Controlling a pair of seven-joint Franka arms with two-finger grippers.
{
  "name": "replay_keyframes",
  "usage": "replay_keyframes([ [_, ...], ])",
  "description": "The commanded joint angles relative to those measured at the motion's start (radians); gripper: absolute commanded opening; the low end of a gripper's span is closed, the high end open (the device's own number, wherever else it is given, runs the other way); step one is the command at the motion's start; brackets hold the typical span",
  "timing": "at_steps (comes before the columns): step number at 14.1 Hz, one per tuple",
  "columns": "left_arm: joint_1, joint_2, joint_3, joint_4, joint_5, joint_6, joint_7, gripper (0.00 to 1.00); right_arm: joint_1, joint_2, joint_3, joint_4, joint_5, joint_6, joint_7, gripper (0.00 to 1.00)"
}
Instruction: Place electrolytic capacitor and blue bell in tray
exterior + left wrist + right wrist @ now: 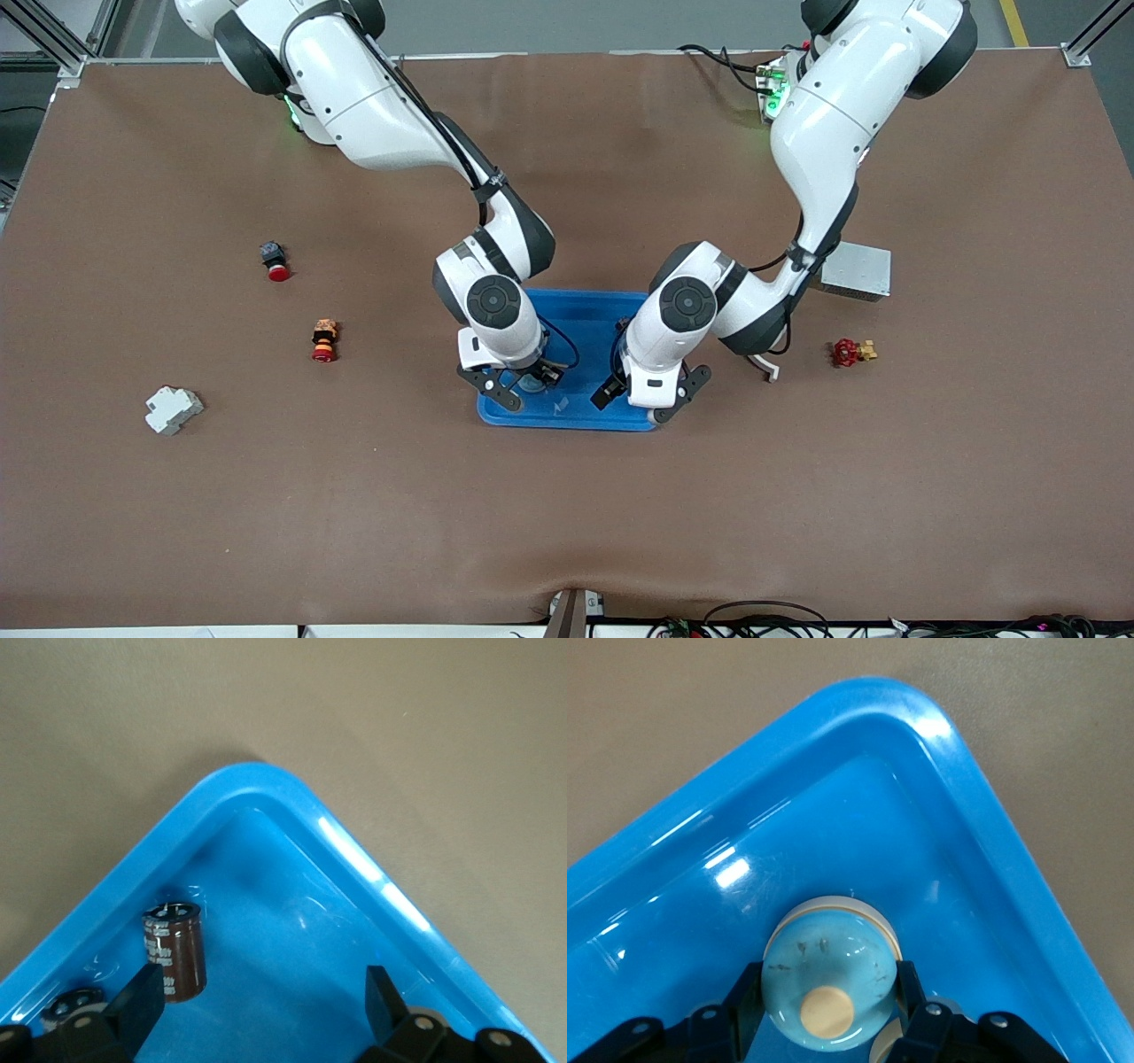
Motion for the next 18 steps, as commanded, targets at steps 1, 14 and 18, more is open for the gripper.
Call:
replay_keyframes([
  [1, 0.007, -0.071, 0.003, -0.010, -0.009, -0.095, -0.005, 1.00, 0.008, 0.017, -0.010, 0.029, -0.024, -0.005, 0.019, 0.00],
  [14, 0.469, -0.413, -0.101, -0.053, -0.159, -0.838, 0.896, 1.00, -0.003, 0.018, -0.009, 0.023, -0.049, -0.005, 0.013, 0.00],
  [18, 0.666, -0.547, -0.100, -0.153, -0.148, -0.917, 1.255, 1.00, 0.006, 0.020, -0.009, 0.021, -0.044, 0.025, 0.023, 1.00],
])
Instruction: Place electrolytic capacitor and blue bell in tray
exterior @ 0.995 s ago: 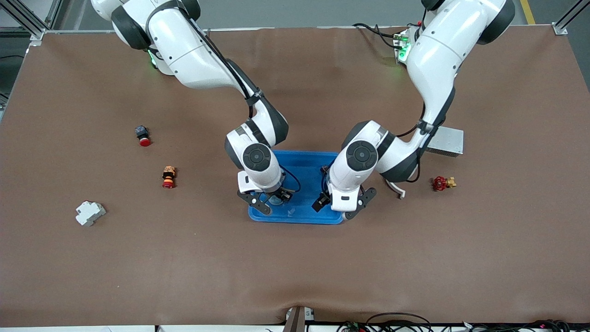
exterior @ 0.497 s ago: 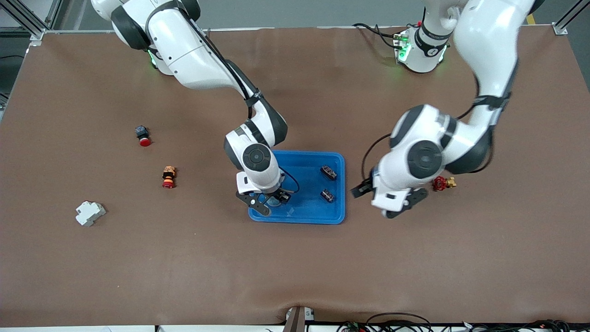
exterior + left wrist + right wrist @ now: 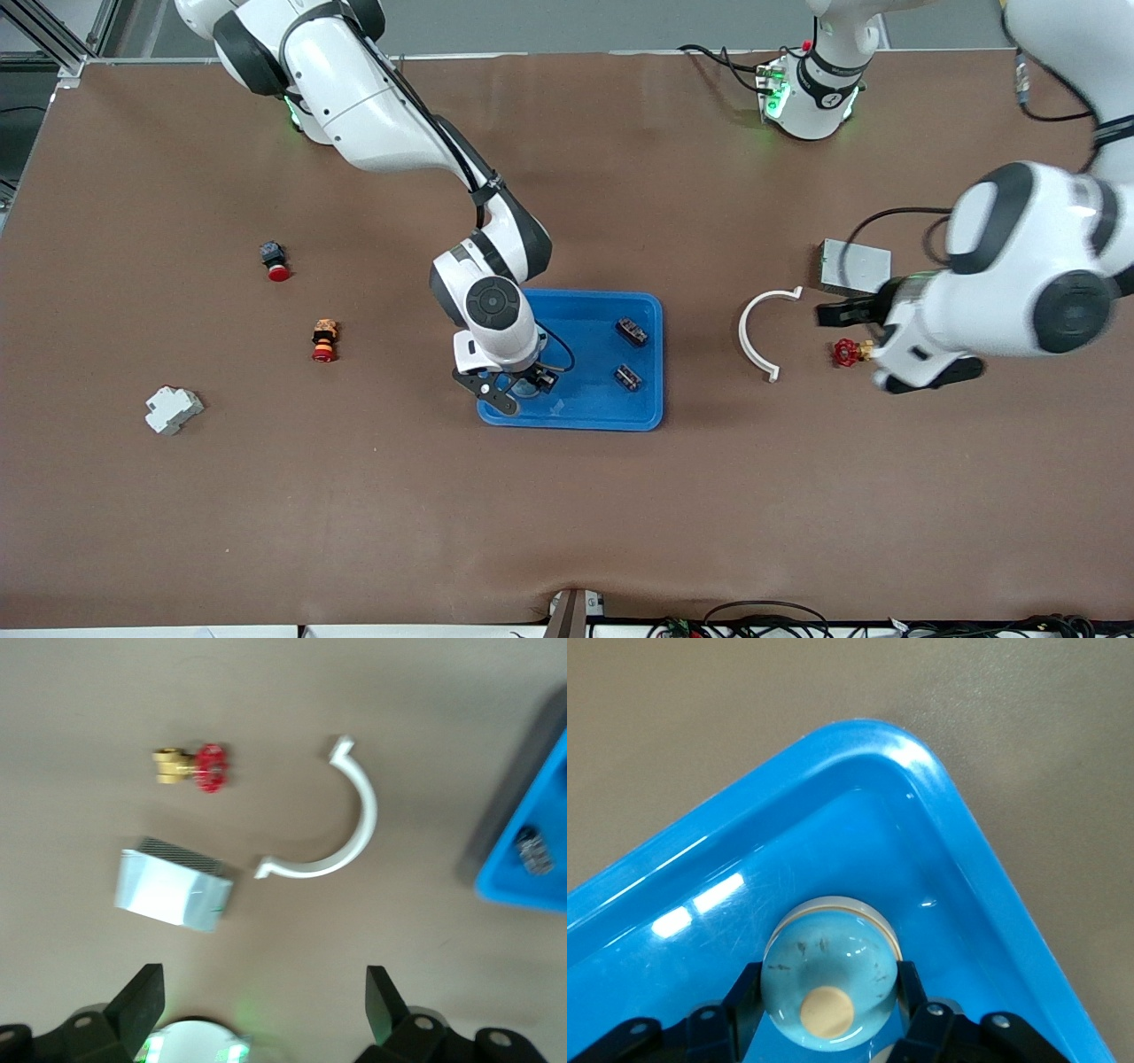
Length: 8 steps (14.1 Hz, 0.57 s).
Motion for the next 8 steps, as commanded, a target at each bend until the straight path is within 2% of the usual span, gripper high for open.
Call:
replay_keyframes([
  [1, 0.127, -0.150, -0.011, -0.150, -0.012, 0.013, 0.194, 1.00, 0.007, 0.018, 0.002, 0.019, -0.010, 0.032, 0.022, 1.00],
  [3, 0.193, -0.221, -0.013, -0.213, -0.012, 0.054, 0.276, 1.00, 0.008, 0.018, 0.002, 0.019, -0.010, 0.032, 0.020, 1.00],
  [6, 0.219, -0.337, -0.013, -0.345, -0.015, 0.163, 0.284, 1.00, 0.010, 0.015, 0.002, 0.020, -0.010, 0.025, 0.014, 1.00],
  [8, 0.223, -0.373, -0.013, -0.370, -0.023, 0.193, 0.284, 1.00, 0.007, 0.002, 0.003, 0.025, -0.007, 0.016, 0.006, 1.00],
])
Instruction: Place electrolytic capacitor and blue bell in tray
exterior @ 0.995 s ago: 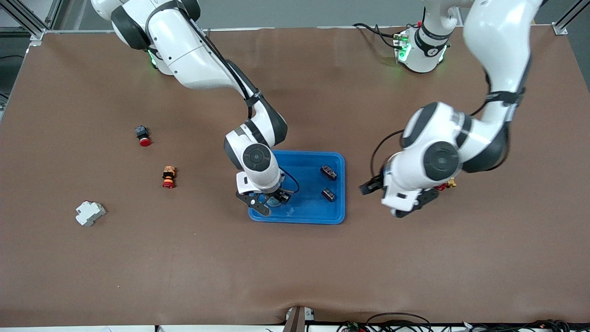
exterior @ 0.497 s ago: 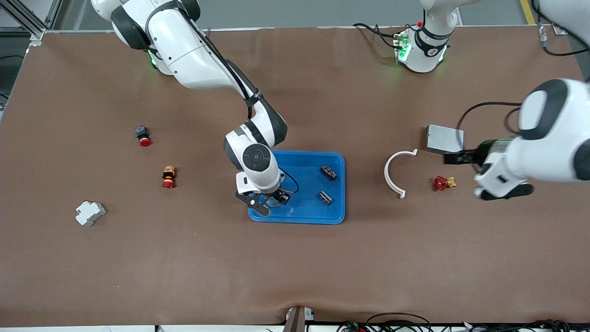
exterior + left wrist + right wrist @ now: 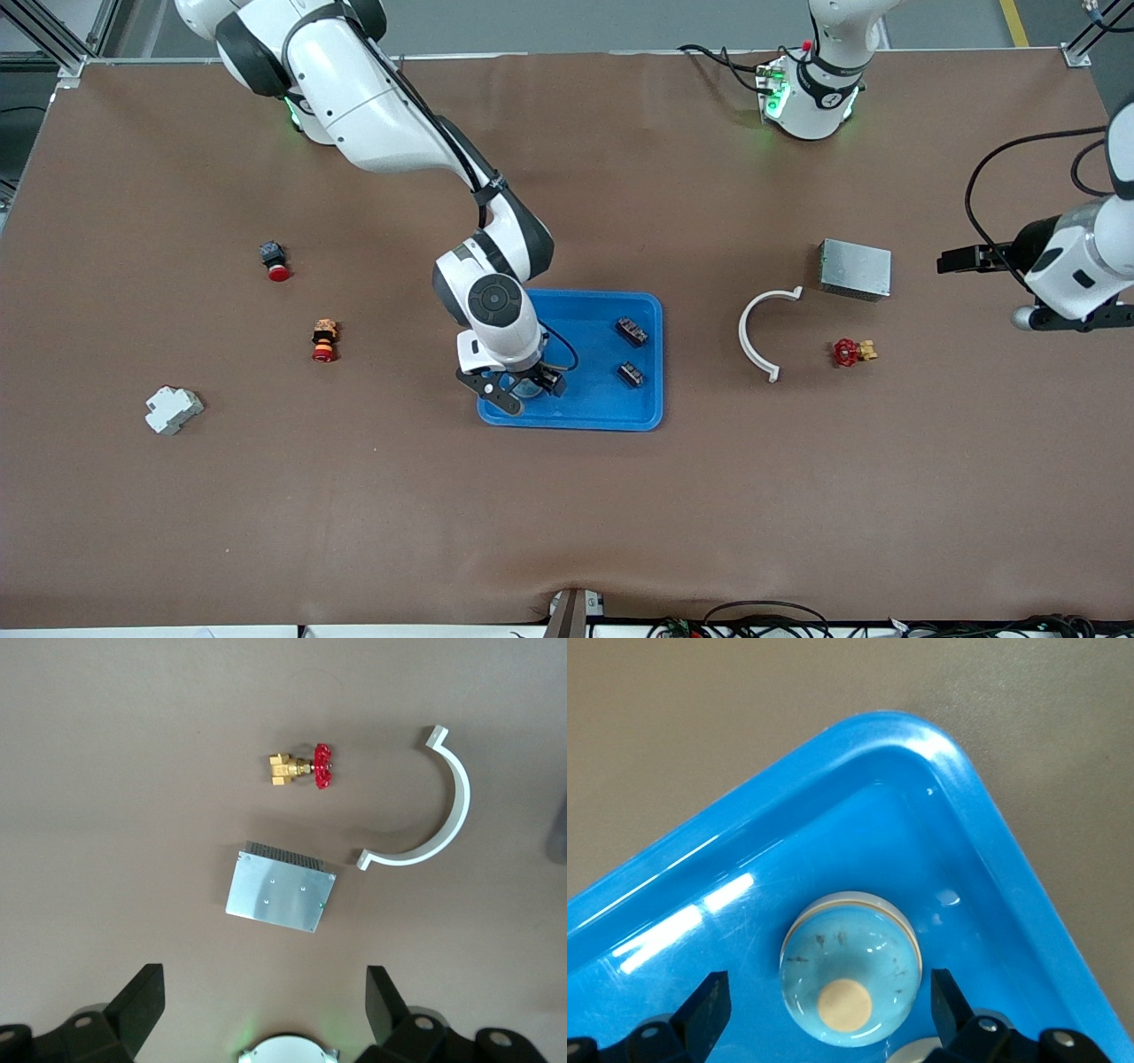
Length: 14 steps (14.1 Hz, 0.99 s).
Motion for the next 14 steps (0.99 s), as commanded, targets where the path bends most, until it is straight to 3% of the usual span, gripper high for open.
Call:
replay_keyframes([
  [1, 0.019, -0.086, -0.011, -0.080, -0.026, 0.051, 0.014, 1.00, 0.000, -0.010, 0.000, 0.022, -0.008, -0.017, 0.003, 1.00],
  [6, -0.008, -0.065, -0.006, 0.036, -0.028, 0.039, 0.005, 1.00, -0.008, -0.048, 0.005, 0.026, -0.005, -0.149, -0.066, 1.00],
  [8, -0.089, -0.039, 0.035, 0.089, -0.026, 0.033, -0.001, 1.00, -0.011, -0.068, -0.002, 0.026, -0.002, -0.178, -0.131, 1.00],
  [14, -0.456, -0.043, 0.450, 0.132, -0.136, 0.030, 0.000, 1.00, -0.149, -0.180, 0.000, 0.025, 0.002, -0.314, -0.443, 1.00],
])
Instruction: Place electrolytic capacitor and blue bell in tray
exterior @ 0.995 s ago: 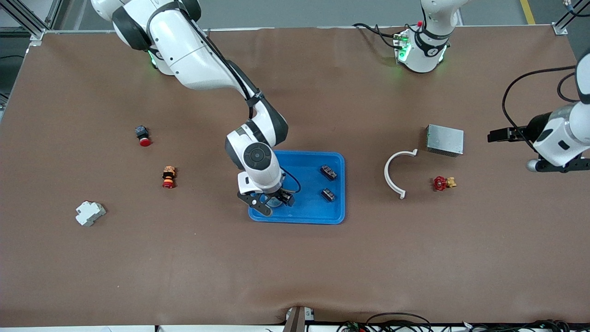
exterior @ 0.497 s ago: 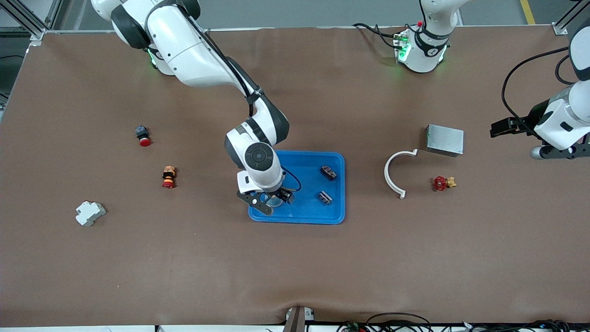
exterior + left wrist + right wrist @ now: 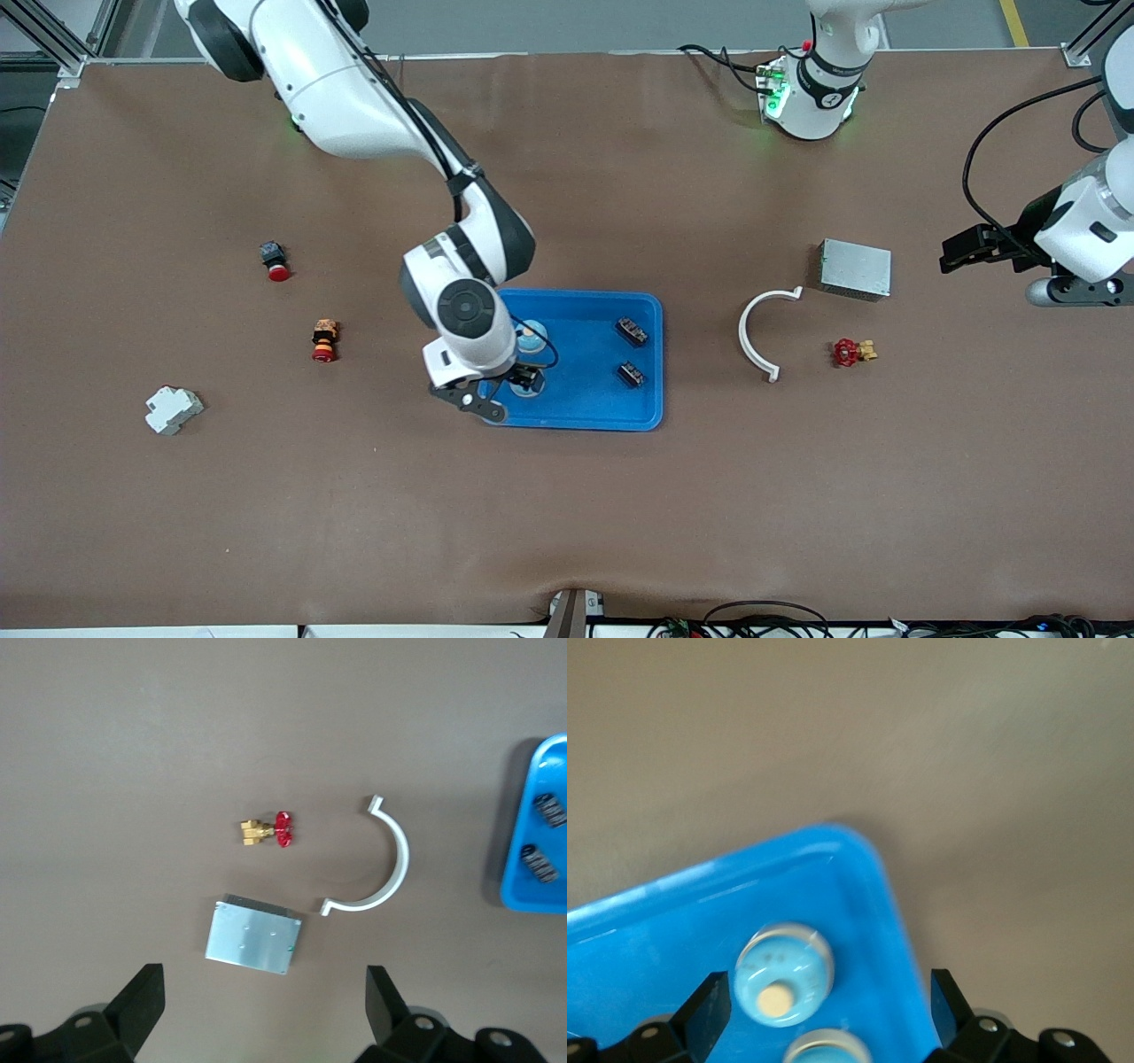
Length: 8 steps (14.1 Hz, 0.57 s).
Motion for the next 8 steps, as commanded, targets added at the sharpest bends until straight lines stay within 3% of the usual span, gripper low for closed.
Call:
replay_keyframes([
  [1, -0.131, 0.006, 0.158, 0.046, -0.057, -0.016, 0.008, 1.00, -0.089, -0.094, 0.017, -0.018, 0.006, -0.074, -0.168, 1.00],
  [3, -0.223, 0.003, 0.251, 0.052, -0.054, -0.016, 0.005, 1.00, -0.136, -0.135, 0.015, -0.019, 0.006, -0.100, -0.239, 1.00],
  [8, -0.234, 0.009, 0.256, 0.111, -0.043, -0.019, 0.000, 1.00, -0.282, -0.269, 0.015, -0.019, -0.006, -0.252, -0.457, 1.00],
])
